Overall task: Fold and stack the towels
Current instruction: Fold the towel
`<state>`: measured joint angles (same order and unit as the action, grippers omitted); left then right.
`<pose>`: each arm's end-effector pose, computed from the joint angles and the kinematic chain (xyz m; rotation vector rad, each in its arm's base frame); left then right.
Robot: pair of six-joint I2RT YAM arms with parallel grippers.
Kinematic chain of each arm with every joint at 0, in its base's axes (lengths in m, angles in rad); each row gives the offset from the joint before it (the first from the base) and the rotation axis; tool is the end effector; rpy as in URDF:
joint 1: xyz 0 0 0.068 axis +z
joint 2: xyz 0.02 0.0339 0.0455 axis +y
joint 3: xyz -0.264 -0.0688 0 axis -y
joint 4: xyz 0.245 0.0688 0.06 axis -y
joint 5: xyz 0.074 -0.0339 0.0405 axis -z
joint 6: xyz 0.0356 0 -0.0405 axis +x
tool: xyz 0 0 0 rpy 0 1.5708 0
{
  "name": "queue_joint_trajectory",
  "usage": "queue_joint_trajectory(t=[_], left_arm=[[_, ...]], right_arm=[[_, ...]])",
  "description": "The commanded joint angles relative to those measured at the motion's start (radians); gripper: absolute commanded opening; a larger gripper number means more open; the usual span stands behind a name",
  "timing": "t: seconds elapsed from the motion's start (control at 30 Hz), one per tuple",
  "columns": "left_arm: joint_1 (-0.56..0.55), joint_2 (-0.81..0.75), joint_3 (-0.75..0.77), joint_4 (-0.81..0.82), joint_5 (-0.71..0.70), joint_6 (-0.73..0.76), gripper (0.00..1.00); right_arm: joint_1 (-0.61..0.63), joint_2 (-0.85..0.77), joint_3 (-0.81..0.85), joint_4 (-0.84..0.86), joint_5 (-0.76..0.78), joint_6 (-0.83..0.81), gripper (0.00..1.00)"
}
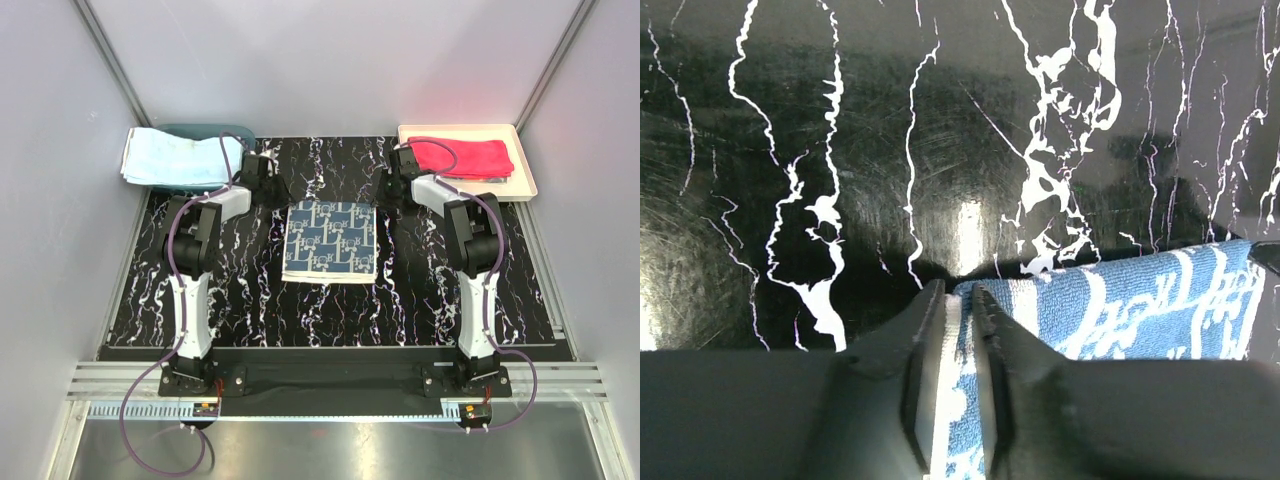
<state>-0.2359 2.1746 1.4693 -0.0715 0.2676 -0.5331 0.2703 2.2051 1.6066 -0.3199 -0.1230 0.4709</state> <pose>0.4573 -0.1196 0.1417 -0.2228 2.4088 -0.6812 0.4605 0.1321 0.1508 0.2016 2.5314 0.4568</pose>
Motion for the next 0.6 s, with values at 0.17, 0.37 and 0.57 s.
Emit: queue_joint_trajectory(t=[0.17,0.37,0.57], left_arm=[[0.018,-0.028,-0.043,0.087,-0.008,-0.021,0.18],[0.029,-0.078,-0.078,0.156,-0.042,-0.03,0.12],[0.032,-0.162,-0.119,0.246,-0.067,-0.045,0.08]], right_arm=[[0.003,0.033,0.079,-0.011,0.009,-0.014,0.15],[0.004,0.013,0.084,0.019,0.029,-0.018,0.09],[0.004,-0.05,0.073,0.059,0.037,-0.017,0.08]])
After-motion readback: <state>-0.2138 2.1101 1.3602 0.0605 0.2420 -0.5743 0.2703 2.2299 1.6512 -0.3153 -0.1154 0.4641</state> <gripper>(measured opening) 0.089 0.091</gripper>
